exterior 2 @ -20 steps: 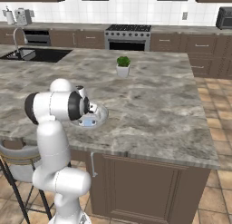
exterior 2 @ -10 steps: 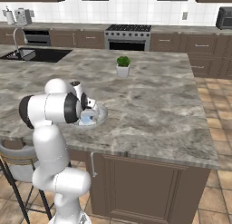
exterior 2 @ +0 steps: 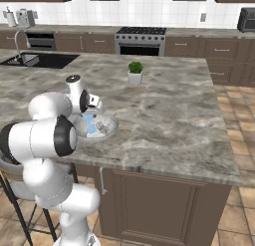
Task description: There are four ice cubes in the ice bowl. Place two ice cubes in each glass of water.
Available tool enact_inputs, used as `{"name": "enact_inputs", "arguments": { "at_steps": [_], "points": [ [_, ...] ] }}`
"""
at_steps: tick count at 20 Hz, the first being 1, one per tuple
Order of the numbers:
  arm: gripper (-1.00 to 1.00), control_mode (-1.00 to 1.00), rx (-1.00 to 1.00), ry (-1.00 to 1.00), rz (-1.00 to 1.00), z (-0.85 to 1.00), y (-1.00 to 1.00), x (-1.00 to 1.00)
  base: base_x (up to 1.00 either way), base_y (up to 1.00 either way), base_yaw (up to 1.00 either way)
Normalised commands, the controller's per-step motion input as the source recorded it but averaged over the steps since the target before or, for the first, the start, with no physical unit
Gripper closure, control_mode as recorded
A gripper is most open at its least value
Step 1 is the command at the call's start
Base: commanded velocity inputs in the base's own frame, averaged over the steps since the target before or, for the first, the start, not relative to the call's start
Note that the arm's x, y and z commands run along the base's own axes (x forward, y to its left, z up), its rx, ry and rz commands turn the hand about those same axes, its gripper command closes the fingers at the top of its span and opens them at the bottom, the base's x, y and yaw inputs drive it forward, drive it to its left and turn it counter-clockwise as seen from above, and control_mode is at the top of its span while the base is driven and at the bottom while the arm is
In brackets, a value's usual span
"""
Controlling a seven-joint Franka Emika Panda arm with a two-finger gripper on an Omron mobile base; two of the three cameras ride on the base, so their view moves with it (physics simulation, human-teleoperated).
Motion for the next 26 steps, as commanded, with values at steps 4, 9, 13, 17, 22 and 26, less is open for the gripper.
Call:
{"name": "enact_inputs", "arguments": {
  "at_steps": [4, 9, 13, 17, 22, 26],
  "points": [
    [1.00, -1.00, 0.17, 0.02, 0.12, 0.95, 0.69, 0.00, 0.00, 0.00, 0.00],
    [1.00, -1.00, 0.05, 0.00, 0.13, 0.51, 1.00, 0.01, 0.00, 0.00, 0.00],
    [1.00, -1.00, -0.02, 0.02, 0.06, 0.03, 1.00, 0.13, 0.00, 0.00, 0.00],
    [1.00, -1.00, -0.09, 0.14, 0.02, 0.01, 1.00, 0.01, 0.00, 0.00, 0.00],
    [1.00, -1.00, -0.03, 0.08, 0.05, -0.06, 0.56, -0.02, 0.00, 0.00, 0.00],
    [1.00, -1.00, -0.02, 0.05, 0.05, -0.27, 0.31, -0.03, 0.00, 0.00, 0.00]
  ]
}}
